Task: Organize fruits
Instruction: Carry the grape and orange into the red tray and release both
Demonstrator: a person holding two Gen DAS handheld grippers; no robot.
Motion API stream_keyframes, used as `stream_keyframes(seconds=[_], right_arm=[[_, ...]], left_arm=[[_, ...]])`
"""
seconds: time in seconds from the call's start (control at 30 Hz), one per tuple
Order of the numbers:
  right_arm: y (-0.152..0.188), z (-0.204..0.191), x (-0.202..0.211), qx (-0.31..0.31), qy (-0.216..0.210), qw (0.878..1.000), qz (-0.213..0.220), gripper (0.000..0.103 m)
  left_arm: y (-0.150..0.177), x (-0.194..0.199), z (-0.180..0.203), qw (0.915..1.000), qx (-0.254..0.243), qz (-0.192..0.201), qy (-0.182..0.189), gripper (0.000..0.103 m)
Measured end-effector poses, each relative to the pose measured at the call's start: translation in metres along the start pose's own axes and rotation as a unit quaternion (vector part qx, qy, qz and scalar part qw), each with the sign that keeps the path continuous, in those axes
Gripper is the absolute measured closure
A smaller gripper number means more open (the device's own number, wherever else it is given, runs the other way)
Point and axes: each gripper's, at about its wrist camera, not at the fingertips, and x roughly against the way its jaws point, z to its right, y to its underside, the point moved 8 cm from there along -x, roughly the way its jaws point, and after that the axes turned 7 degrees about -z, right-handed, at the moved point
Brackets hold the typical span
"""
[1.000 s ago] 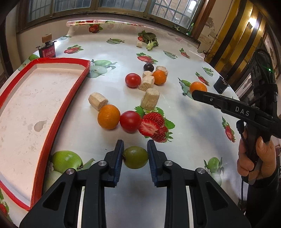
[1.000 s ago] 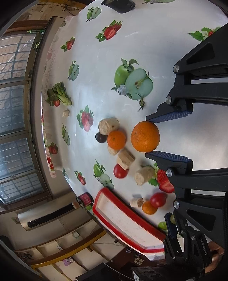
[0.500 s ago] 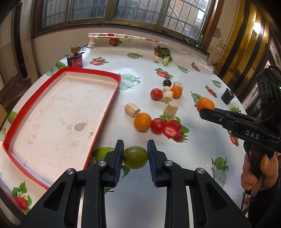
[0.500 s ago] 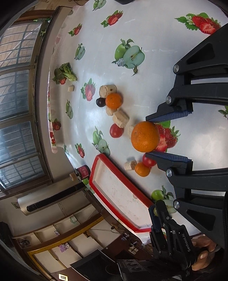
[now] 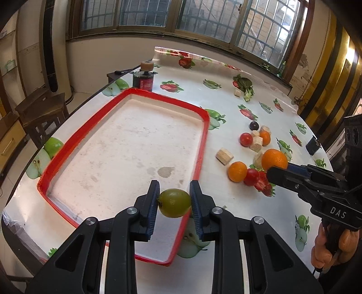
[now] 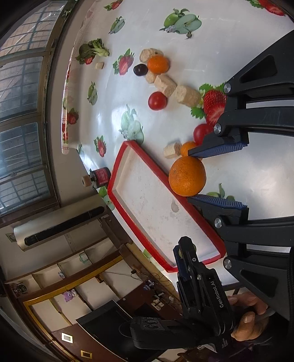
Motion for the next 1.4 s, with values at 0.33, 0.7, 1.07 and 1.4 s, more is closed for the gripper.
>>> stream_keyframes(seconds=[0.33,0.7,1.07,1.4], right_arm=[[-0.017,-0.047,-0.032,0.03,-0.027,0.999,-0.01,0.069],[-0.03,-0.076,-0.078,0.059,-0.037,0.997,-0.042,0.069],[-0.029,-0.092,-0.133,0.1,-0.011,0.991,-0.091,0.069],[-0.019,-0.088,-0.154,0.114,0.014,0.986,-0.117,0.068]], left_arm=[[-0.008,-0.002,-0.042,0.9995,0.027,0.002,-0.016,0.078],[-0.007,-0.015,-0.073,0.9987,0.045,-0.011,-0.024,0.078],[0.001,-0.038,-0.093,0.9972,0.056,-0.041,-0.029,0.078],[0.006,-0.045,-0.096,0.9957,0.067,-0.053,-0.036,0.059]])
